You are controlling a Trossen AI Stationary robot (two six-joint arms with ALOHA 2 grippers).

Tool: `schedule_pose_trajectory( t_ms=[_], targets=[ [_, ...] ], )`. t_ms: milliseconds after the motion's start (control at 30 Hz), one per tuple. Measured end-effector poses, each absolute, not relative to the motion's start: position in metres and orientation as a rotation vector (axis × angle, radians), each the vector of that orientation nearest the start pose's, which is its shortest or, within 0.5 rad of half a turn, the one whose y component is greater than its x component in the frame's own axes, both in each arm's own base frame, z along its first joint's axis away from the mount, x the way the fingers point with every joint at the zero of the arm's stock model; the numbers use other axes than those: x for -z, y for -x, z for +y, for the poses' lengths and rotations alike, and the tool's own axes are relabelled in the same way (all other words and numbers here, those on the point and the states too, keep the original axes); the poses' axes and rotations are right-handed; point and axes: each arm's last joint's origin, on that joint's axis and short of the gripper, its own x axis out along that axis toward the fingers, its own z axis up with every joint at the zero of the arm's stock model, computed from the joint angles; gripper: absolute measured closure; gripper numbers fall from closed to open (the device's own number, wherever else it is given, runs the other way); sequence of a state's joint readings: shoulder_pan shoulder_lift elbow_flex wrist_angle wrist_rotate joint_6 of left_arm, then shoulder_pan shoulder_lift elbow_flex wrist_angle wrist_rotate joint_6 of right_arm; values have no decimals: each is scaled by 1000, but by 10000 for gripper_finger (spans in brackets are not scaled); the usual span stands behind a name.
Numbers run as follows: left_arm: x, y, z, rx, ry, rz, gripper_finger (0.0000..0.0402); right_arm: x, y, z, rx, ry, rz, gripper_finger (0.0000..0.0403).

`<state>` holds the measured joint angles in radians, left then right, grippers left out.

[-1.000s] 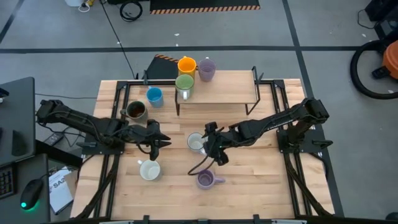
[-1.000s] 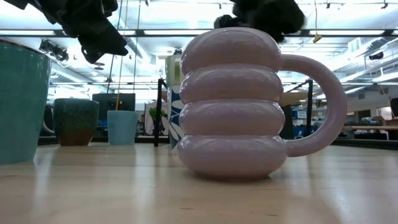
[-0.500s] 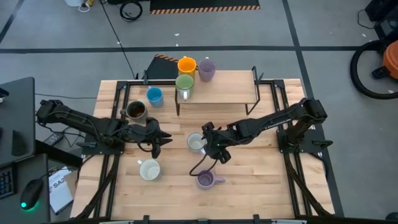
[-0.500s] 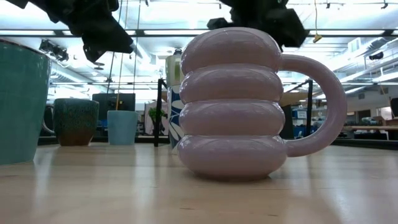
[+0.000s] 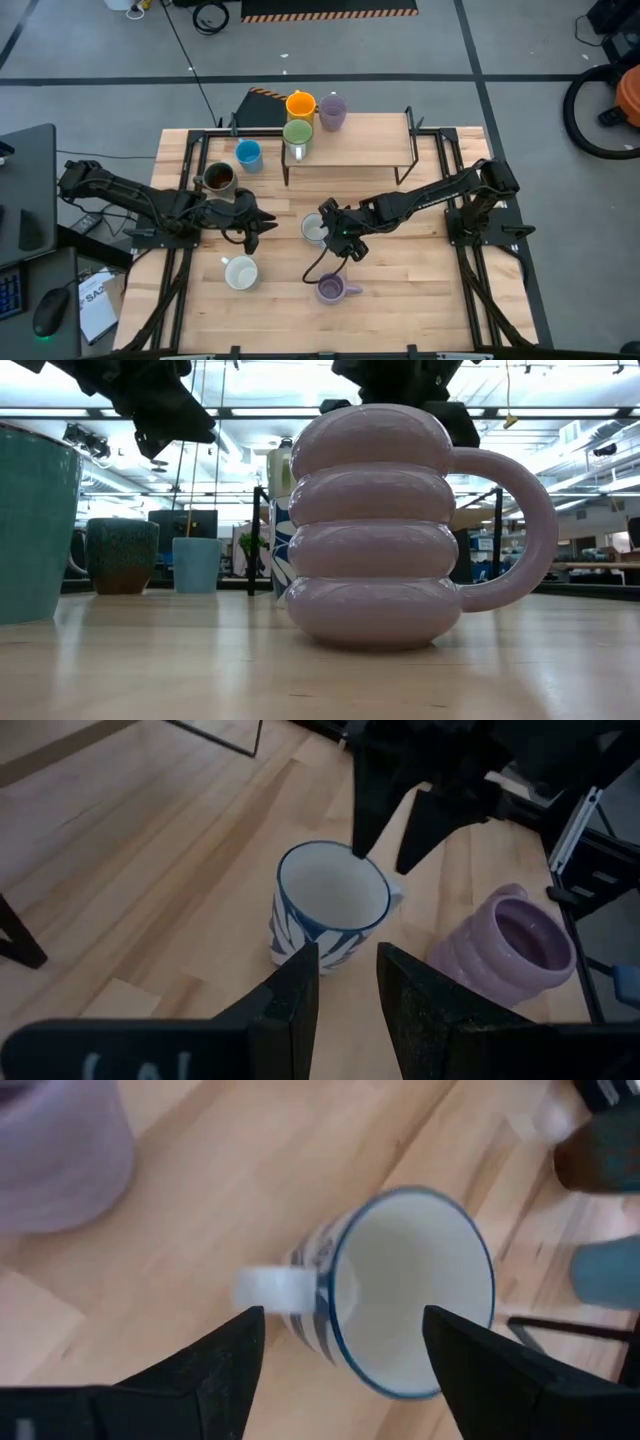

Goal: Place coffee mugs
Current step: Put the blue mug on the shelf

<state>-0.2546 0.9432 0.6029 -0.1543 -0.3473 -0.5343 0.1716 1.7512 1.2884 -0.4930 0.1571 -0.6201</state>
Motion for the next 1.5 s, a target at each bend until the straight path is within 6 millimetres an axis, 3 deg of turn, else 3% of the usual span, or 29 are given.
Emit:
schedule_pose_trajectory(
  t_ms=[400, 1267, 1500],
  targets=[
    [-247, -196, -41, -212, 373, 433, 292, -211, -370, 53, -338, 737, 970, 174],
    [-246, -195, -41, -213, 370, 442, 292, -212, -370, 52, -265, 700, 983, 368],
    [-246, -195, -41, -213, 370, 442, 292, -211, -370, 49, -253, 694, 991, 381]
  ],
)
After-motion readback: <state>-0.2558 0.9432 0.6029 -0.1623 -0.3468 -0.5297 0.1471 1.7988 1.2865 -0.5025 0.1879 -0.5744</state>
